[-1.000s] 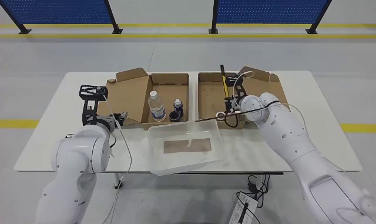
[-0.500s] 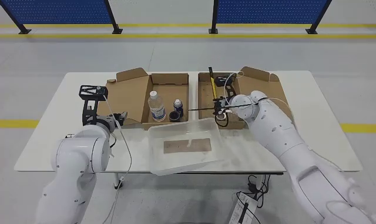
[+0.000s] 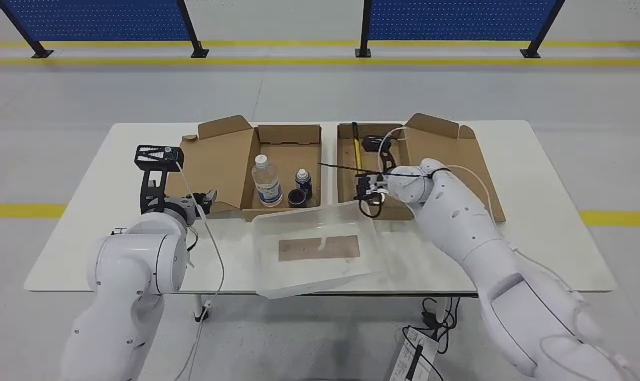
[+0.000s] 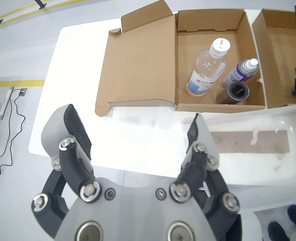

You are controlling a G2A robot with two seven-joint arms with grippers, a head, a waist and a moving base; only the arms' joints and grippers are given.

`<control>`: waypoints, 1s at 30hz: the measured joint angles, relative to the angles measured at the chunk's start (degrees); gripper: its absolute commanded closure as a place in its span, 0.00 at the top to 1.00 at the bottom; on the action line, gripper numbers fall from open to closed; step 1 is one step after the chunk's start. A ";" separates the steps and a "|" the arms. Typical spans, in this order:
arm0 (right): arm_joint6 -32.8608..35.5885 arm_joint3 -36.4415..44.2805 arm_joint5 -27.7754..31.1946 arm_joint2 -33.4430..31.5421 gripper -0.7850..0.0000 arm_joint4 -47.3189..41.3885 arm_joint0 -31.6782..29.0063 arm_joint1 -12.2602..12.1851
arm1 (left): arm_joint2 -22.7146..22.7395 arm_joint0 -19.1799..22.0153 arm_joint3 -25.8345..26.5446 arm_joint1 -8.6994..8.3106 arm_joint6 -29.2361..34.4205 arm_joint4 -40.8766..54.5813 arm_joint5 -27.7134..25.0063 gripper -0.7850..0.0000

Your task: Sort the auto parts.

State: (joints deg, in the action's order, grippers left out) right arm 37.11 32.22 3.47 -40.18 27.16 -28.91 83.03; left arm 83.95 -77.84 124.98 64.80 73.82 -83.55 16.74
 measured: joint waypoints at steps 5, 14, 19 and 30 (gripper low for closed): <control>-0.32 -2.44 0.94 0.21 1.00 -0.50 0.84 1.09 | 0.00 0.00 0.00 0.00 0.00 0.00 0.00 1.00; -0.60 -5.00 1.68 0.44 1.00 -0.13 1.70 2.43 | 0.00 0.00 0.00 0.00 0.00 0.00 0.00 1.00; -1.92 -4.91 2.89 0.30 1.00 1.37 2.12 2.49 | 0.00 0.00 0.00 0.00 0.00 0.00 0.00 1.00; -6.04 6.91 5.67 -3.25 1.00 8.44 -1.06 -1.15 | 0.00 0.00 0.00 0.00 0.00 0.00 0.00 1.00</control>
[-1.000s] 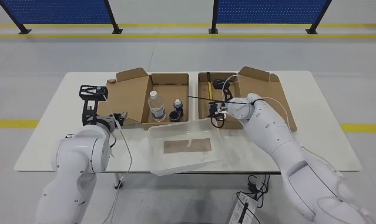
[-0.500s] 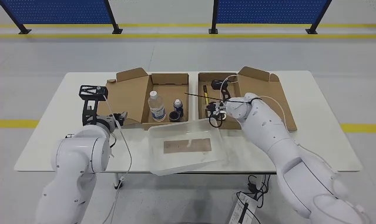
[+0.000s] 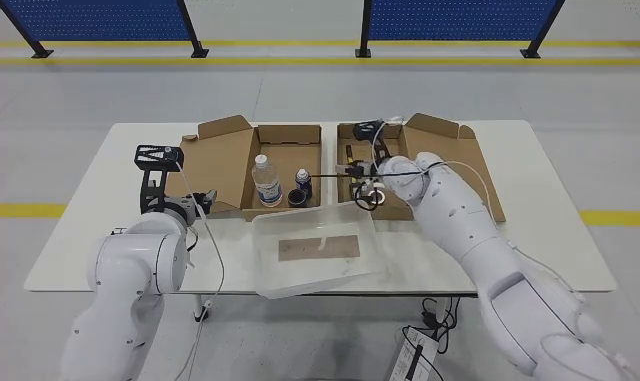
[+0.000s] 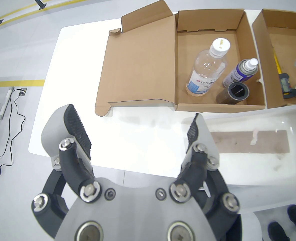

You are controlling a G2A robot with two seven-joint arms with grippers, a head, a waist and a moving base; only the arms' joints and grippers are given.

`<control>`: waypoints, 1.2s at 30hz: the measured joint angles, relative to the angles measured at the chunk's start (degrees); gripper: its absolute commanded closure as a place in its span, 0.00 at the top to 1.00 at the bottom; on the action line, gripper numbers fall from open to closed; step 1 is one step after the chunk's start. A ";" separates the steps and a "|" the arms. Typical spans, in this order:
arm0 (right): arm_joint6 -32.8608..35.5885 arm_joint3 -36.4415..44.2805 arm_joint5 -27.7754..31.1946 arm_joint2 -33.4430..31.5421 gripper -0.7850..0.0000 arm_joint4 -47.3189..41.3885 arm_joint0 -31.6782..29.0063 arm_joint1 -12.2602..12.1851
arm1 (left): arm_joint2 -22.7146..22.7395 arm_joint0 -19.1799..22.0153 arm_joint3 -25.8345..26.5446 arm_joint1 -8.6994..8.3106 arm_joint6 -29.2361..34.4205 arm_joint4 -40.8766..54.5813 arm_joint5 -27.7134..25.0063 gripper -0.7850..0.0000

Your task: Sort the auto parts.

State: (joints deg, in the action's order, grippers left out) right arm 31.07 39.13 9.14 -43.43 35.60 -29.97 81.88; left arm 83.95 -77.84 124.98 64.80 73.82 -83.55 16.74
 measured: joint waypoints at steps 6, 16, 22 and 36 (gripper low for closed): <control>-1.17 14.71 1.59 -7.70 1.00 3.89 -7.05 -4.73 | 0.00 0.00 0.00 0.00 0.00 0.00 0.00 1.00; 1.72 40.18 2.62 -24.99 1.00 3.54 -24.22 -10.76 | 0.00 0.00 0.00 0.00 0.00 0.00 0.00 1.00; 0.28 51.72 4.85 -34.01 1.00 1.98 -34.57 -12.70 | 0.00 0.00 0.00 0.00 0.00 0.00 0.00 1.00; -2.75 62.84 8.91 -53.71 1.00 -5.07 -52.95 -15.26 | 0.00 0.00 0.00 0.00 0.00 0.00 0.00 1.00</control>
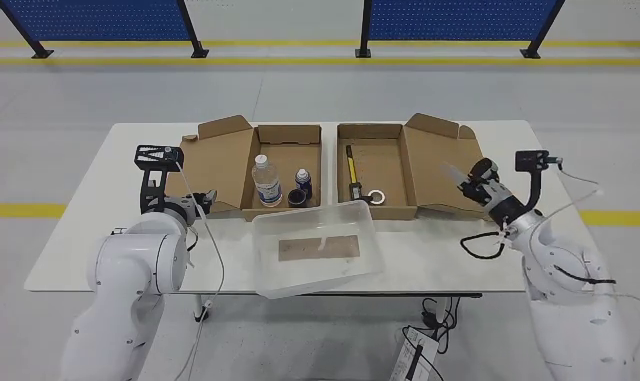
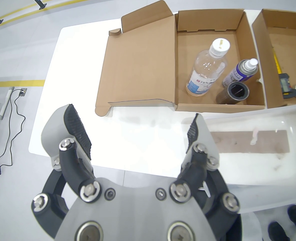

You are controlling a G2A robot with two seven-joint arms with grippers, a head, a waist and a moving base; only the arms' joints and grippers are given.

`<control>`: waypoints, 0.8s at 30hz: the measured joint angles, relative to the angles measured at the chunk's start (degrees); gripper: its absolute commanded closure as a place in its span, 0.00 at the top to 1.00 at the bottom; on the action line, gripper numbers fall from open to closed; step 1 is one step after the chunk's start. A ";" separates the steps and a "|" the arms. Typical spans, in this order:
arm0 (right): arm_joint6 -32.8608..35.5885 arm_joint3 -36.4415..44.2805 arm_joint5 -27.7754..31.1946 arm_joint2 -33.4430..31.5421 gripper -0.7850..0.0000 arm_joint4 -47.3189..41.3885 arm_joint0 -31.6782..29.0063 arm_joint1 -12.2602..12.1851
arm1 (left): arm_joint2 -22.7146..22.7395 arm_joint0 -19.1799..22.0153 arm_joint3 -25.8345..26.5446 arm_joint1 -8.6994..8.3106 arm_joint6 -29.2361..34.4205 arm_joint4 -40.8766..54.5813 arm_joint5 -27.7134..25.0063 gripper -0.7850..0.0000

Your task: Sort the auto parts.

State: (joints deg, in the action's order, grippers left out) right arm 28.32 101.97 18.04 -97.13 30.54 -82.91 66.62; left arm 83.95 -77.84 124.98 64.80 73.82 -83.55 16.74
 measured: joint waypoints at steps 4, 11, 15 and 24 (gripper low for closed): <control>0.57 0.79 -1.06 -0.85 1.00 -0.17 -0.99 -0.09 | 0.00 0.00 0.00 0.00 0.00 0.00 0.00 1.00; 0.53 0.74 -0.99 -0.79 1.00 -0.17 -0.93 -0.08 | 0.00 0.00 0.00 0.00 0.00 0.00 0.00 1.00; 0.53 0.74 -0.99 -0.79 1.00 -0.17 -0.93 -0.08 | 0.00 0.00 0.00 0.00 0.00 0.00 0.00 1.00; 0.53 0.74 -0.99 -0.79 1.00 -0.17 -0.93 -0.08 | 0.00 0.00 0.00 0.00 0.00 0.00 0.00 1.00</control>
